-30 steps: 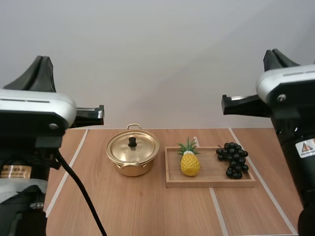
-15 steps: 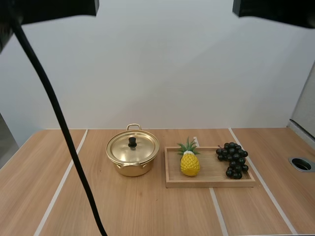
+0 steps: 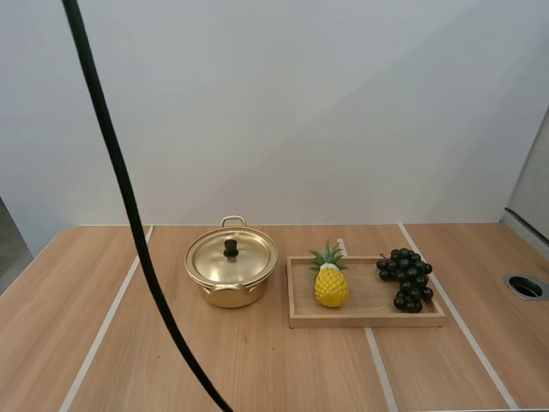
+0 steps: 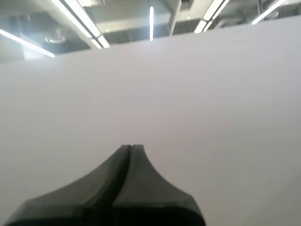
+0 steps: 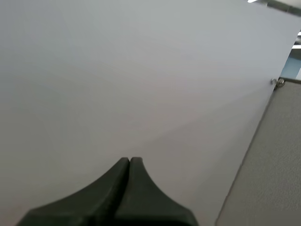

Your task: Open the pot, put the grape inside, and close it

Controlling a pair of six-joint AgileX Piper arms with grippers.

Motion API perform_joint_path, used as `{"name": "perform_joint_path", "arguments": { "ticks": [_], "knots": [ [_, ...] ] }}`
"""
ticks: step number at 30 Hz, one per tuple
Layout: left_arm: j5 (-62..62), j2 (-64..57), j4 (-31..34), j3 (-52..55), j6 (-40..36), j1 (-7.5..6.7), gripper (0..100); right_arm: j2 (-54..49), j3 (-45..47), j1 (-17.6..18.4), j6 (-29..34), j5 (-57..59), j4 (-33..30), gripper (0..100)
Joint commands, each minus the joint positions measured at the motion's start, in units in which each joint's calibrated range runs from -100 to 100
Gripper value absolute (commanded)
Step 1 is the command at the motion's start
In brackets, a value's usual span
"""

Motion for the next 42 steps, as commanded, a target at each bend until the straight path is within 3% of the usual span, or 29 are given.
{"name": "perform_joint_path", "arguments": {
  "ticks": [1, 10, 18, 32, 42],
  "knots": [
    [10.2, 4.2, 0.9, -5.4, -1.0, 0.02, 0, 4.5, -4.5, -0.3, 0.4, 8.8, -0.6, 0],
    [37.7, 15.4, 0.9, -17.1, -1.0, 0.02, 0, 12.0, -5.9, -0.3, 0.4, 8.8, -2.6, 0],
    [37.7, 21.2, 0.9, -17.4, -1.0, 0.02, 0, 12.5, -1.5, -0.3, 0.4, 8.8, -3.5, 0],
    [37.7, 24.7, -0.3, -17.4, 2.3, 0.02, 0, 12.5, 20.7, -0.4, 1.9, 8.8, -5.6, 0],
    [37.7, 27.7, -0.3, -8.0, 3.8, 0.02, 0, 13.4, 25.5, -3.3, 6.2, 8.8, -4.8, 0]
  ]
}}
